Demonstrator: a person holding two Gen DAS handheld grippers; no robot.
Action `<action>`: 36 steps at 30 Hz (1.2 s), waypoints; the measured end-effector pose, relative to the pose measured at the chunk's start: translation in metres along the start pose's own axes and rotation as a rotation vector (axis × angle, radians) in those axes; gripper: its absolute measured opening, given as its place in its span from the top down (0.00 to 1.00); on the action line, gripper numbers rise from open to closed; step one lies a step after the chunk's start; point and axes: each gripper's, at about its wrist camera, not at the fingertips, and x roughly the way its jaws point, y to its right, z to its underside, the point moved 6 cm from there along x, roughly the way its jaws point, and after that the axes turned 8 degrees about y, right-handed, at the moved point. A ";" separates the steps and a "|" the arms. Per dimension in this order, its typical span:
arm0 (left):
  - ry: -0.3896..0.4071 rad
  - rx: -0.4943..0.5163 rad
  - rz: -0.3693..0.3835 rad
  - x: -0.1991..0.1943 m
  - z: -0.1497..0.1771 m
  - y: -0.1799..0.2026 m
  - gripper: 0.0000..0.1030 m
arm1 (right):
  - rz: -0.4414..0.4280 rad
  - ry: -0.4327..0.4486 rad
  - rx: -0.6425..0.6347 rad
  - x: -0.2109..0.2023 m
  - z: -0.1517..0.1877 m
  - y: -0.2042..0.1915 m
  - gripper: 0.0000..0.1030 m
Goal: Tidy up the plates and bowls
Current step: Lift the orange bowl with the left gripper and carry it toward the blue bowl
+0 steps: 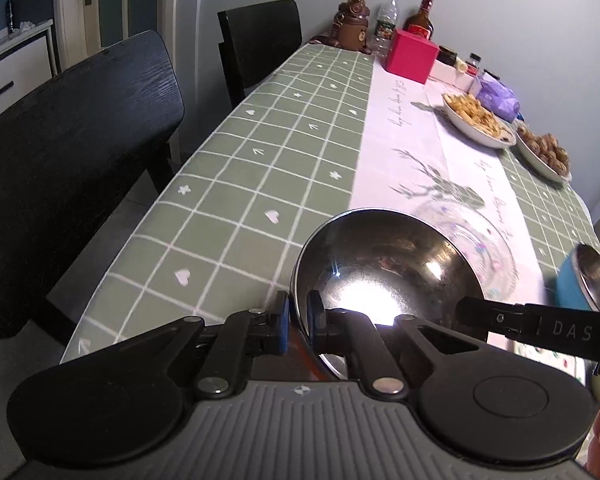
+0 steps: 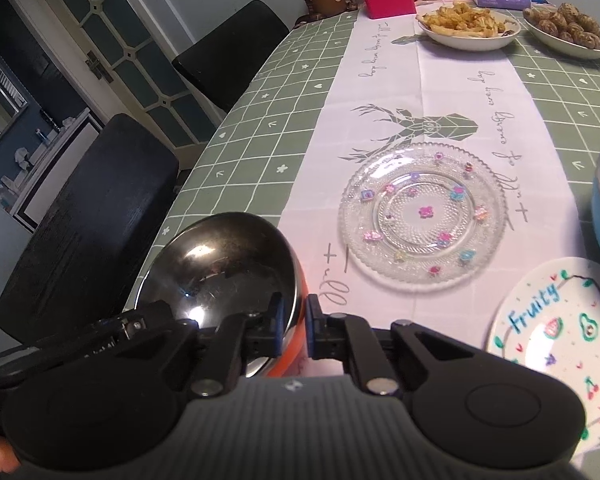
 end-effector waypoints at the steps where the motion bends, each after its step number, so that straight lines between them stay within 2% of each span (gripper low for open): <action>1: 0.000 0.015 -0.003 -0.006 0.002 0.005 0.91 | -0.004 -0.003 0.001 -0.006 0.002 0.002 0.92; 4: 0.004 0.050 0.003 -0.023 0.010 0.018 0.91 | -0.016 -0.006 0.002 -0.027 0.010 0.010 0.92; 8: -0.007 0.022 0.061 -0.043 0.023 0.034 0.90 | -0.019 -0.004 0.011 -0.059 0.025 0.027 0.92; 13: -0.001 0.058 0.106 -0.064 0.048 0.058 0.90 | -0.025 -0.015 0.034 -0.094 0.045 0.051 0.92; 17: -0.023 0.039 0.165 -0.077 0.069 0.069 0.89 | -0.017 -0.003 0.037 -0.121 0.063 0.066 0.92; 20: -0.005 0.069 0.179 -0.088 0.080 0.075 0.89 | -0.037 -0.003 0.045 -0.136 0.076 0.073 0.91; 26: -0.049 0.076 0.204 -0.092 0.104 0.079 0.89 | -0.047 -0.015 0.046 -0.148 0.097 0.082 0.91; 30: -0.080 0.101 0.196 -0.090 0.119 0.083 0.89 | -0.035 -0.054 0.036 -0.147 0.108 0.088 0.91; 36: -0.078 0.123 0.208 -0.093 0.121 0.088 0.89 | -0.035 -0.088 0.037 -0.148 0.113 0.095 0.91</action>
